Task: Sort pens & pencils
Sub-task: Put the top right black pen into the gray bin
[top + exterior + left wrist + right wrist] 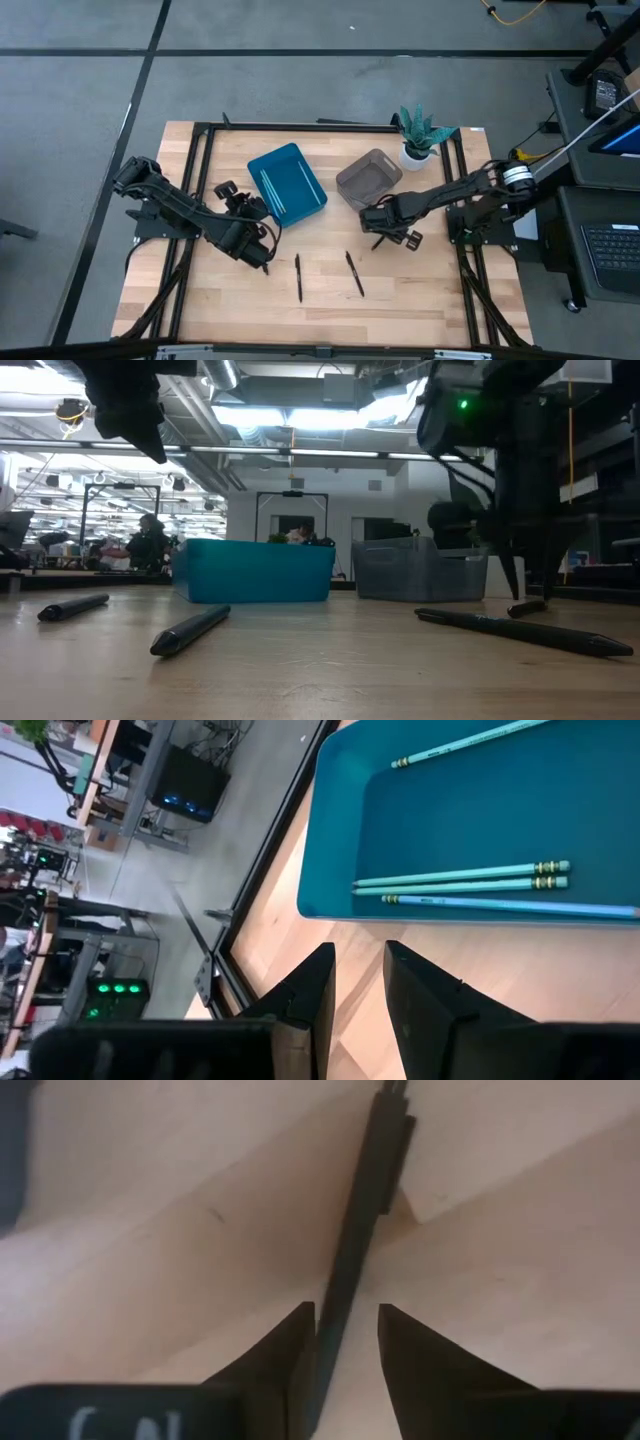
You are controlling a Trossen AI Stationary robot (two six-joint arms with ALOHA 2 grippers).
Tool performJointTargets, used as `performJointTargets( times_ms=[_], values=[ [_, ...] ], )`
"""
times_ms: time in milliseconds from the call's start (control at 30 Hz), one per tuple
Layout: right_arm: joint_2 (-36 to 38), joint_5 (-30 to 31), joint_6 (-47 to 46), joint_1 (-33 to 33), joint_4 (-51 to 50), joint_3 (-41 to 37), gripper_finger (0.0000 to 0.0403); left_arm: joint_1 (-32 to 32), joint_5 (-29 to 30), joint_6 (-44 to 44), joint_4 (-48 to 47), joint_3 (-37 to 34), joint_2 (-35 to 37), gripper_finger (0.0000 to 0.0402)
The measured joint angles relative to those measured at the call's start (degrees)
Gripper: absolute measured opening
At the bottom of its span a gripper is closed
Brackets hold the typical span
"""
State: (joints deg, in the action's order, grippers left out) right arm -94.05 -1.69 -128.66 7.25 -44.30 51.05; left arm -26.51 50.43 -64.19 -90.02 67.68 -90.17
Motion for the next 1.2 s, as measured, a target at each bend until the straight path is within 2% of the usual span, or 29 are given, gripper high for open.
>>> performJointTargets(
  times_ms=[233,500,933,1200],
  values=[
    [-5.2,-1.2,0.6,-0.5,2.6,0.4,0.0114,0.0,0.0,0.3,0.0,0.0,0.0,0.0082],
    [-5.8,-2.1,1.2,-0.5,1.7,1.0,0.0108,0.0,0.0,0.4,0.0,0.0,0.0,0.0082],
    [-6.2,-2.7,3.0,-0.5,0.9,2.2,0.0035,0.0,-0.1,0.4,0.0,0.0,0.0,0.0082],
    [-6.4,-3.4,4.0,-0.4,-1.2,4.2,0.0047,0.0,-0.1,0.4,0.0,0.0,0.0,0.0082]
  ],
)
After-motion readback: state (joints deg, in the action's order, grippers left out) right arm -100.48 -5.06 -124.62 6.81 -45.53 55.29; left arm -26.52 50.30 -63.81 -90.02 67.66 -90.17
